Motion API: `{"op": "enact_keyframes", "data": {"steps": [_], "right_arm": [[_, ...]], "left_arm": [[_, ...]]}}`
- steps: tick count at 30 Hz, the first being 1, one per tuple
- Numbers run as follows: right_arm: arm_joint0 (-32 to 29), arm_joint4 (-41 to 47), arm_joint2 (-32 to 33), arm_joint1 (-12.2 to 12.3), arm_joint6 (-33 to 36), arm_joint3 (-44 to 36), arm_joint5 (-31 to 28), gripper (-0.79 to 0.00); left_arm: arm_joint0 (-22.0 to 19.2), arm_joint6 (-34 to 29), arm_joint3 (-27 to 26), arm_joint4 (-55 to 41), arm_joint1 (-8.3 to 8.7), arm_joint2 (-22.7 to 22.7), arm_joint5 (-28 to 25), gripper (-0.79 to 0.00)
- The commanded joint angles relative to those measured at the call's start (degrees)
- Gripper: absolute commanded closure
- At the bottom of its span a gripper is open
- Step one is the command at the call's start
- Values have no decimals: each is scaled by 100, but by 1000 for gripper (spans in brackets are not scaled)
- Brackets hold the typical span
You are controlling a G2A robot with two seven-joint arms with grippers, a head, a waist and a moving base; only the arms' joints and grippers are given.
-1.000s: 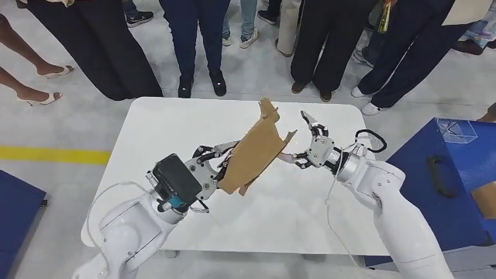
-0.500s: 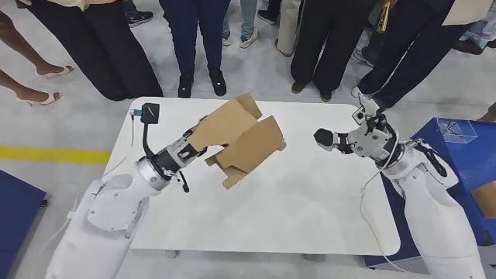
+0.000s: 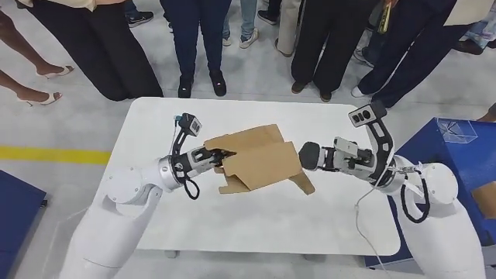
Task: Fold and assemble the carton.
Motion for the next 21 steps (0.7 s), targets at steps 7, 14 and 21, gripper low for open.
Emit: {"op": "enact_keyframes", "data": {"steps": [7, 14, 21], "right_arm": [[15, -327, -154, 17, 263, -92, -50, -723], [43, -416, -322, 18, 354, -109, -24, -619], [74, -584, -390, 27, 460, -31, -184, -434]], "left_arm": [[-61, -182, 182, -244, -32, 87, 84, 0], [-151, -370, 362, -391, -65, 226, 288, 0], [-248, -397, 497, -304, -116, 447, 298, 0]]}}
